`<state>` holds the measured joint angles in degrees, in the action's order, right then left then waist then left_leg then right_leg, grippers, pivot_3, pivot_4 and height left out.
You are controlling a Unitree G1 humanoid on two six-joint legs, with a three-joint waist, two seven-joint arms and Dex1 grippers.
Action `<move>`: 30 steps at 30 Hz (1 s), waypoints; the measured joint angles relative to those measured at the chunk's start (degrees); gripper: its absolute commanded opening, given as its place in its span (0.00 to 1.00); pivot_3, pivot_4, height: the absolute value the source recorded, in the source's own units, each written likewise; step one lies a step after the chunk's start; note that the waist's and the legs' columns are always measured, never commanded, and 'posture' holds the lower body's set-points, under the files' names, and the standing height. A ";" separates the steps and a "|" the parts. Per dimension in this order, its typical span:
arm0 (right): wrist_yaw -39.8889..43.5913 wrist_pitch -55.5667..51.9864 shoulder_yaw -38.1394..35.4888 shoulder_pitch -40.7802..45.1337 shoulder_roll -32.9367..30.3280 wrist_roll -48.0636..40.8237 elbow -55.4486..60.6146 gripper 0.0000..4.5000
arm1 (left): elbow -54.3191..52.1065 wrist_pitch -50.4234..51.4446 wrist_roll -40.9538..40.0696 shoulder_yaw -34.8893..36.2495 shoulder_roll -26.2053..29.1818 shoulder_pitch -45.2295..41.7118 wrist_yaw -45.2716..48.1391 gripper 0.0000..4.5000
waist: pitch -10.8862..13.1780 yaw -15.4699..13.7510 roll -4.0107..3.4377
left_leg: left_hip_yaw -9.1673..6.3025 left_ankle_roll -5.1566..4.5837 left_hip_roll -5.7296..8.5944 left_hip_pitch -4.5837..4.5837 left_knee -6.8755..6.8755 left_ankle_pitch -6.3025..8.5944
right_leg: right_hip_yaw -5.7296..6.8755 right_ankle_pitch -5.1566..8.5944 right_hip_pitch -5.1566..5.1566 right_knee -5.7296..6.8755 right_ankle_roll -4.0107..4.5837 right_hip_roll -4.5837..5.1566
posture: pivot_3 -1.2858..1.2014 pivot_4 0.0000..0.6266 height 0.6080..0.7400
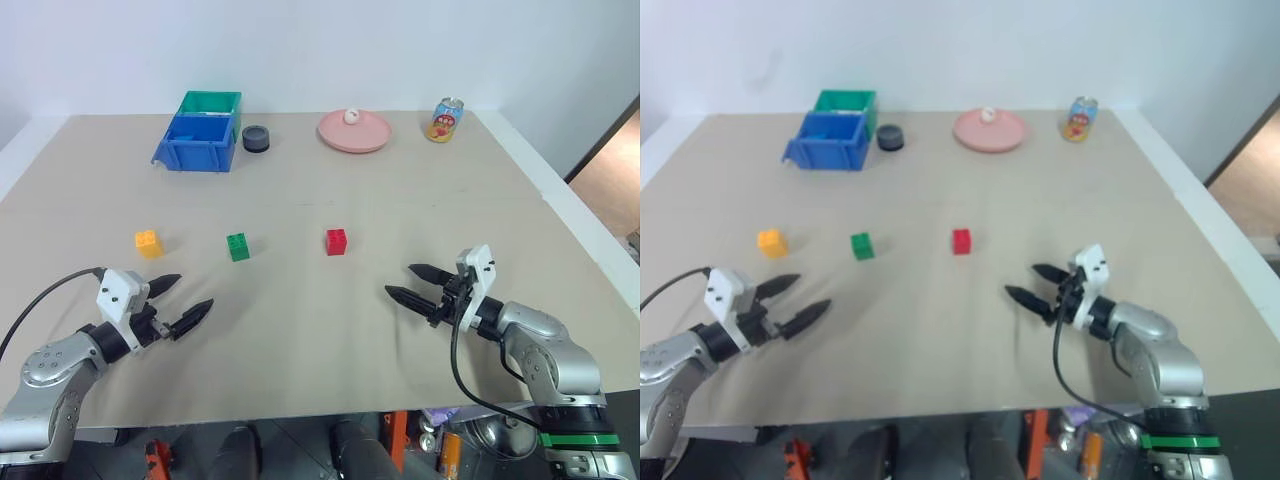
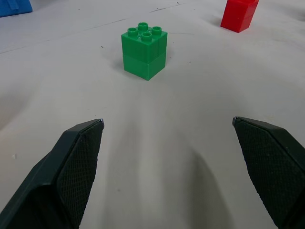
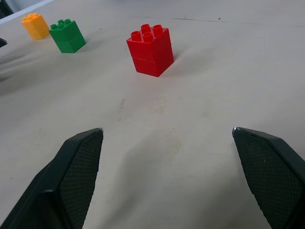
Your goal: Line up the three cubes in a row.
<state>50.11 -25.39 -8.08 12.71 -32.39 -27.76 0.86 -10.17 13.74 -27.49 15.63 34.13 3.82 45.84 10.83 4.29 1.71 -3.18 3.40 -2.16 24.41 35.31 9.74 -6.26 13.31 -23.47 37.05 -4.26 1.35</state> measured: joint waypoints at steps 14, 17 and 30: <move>-12.83 -9.70 6.87 -0.70 8.32 -0.03 13.50 1.00 | -2.99 -1.44 -6.29 -0.33 3.53 -4.47 12.63 1.00 | -0.01 -0.01 0.02 | 0.01 0.00 -0.12 0.03 0.01 0.00 | 0.04 -0.06 -0.06 0.01 0.11 -0.07 | 0.52 0.24 0.97; -15.70 -10.57 12.30 2.09 9.65 3.59 13.75 1.00 | -5.82 -1.33 -6.49 -2.63 4.04 -8.31 13.96 1.00 | -0.01 0.00 0.01 | 0.02 0.00 -0.12 0.01 0.01 -0.01 | 0.05 -0.10 -0.08 0.01 0.15 -0.07 | 0.52 0.24 0.97; -21.80 -6.45 15.07 8.15 13.26 12.18 11.15 1.00 | -8.65 1.48 -6.84 -9.58 3.43 -12.10 14.97 1.00 | -0.01 0.00 0.02 | -0.03 0.00 -0.22 0.06 -0.06 0.00 | 0.08 -0.01 -0.09 0.01 0.12 -0.20 | 0.52 0.24 0.97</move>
<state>28.31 -31.84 6.99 20.86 -19.13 -15.58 12.01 -18.82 15.22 -34.33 6.05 37.56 -8.28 60.81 10.82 4.30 1.73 -3.20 3.40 -2.38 24.48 35.25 9.74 -6.19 13.30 -23.57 37.06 -4.14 1.15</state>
